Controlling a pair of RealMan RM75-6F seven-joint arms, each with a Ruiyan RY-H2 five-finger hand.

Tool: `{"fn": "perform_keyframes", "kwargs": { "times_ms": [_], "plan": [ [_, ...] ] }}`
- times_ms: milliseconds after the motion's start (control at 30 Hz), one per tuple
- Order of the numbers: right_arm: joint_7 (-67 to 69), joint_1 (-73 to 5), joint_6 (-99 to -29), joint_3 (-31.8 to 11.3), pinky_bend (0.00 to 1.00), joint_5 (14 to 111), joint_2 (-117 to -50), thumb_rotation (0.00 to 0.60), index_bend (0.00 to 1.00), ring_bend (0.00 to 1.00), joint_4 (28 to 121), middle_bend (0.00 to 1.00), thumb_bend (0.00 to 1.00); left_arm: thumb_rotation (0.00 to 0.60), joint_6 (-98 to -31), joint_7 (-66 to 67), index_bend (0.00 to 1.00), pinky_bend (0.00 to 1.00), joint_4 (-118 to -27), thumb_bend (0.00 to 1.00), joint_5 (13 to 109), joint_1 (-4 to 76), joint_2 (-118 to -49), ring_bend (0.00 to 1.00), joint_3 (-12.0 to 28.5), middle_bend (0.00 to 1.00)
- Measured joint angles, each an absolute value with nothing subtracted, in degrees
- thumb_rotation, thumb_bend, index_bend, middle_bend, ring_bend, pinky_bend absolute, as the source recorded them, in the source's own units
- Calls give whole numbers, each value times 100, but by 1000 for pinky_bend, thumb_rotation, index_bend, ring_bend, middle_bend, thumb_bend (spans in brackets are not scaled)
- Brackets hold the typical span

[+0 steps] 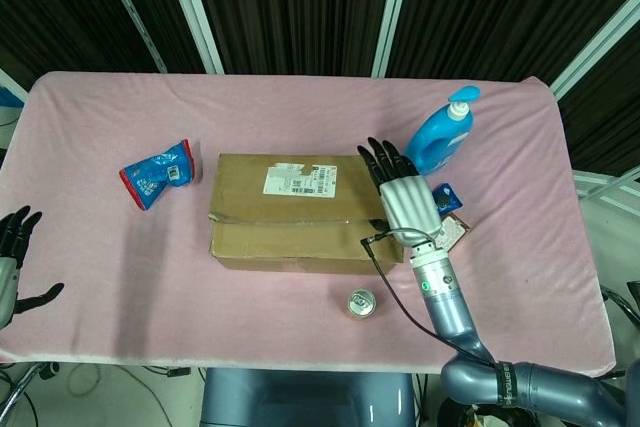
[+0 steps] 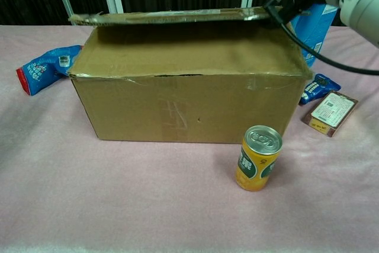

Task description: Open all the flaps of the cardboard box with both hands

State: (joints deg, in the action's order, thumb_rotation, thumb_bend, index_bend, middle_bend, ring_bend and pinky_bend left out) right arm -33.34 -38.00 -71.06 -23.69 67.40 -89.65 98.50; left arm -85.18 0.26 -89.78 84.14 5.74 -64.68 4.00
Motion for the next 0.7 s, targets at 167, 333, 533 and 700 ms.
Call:
{"fn": "perform_keyframes", "kwargs": {
  "times_ms": [167,333,533,700],
  "plan": [
    [-3447,-4118,-7097,-2810,214,6637,-8872,600,0,0,9918,0,376,600,-8488,-6,0,0,-9010,86,8363,578,-6454,0,412,0],
    [-3575,-4476,-6978,-3229,214,6295,-8795,600,0,0,9887,0,376,600,-8430,-42,0,0,-9052,86,8305,587,-6433,0,420,0],
    [-3769,-4981,-6744,-3556,214,6016,-8789,600,0,0,9378,0,375,600,-8366,-98,0,0,-9106,86,8239,597,-6410,0,429,0],
    [-3840,-5520,-6484,-3722,214,5795,-8928,600,0,0,8458,0,375,600,-8352,-154,0,0,-9135,86,8220,595,-6386,0,433,0]
  ]
}}
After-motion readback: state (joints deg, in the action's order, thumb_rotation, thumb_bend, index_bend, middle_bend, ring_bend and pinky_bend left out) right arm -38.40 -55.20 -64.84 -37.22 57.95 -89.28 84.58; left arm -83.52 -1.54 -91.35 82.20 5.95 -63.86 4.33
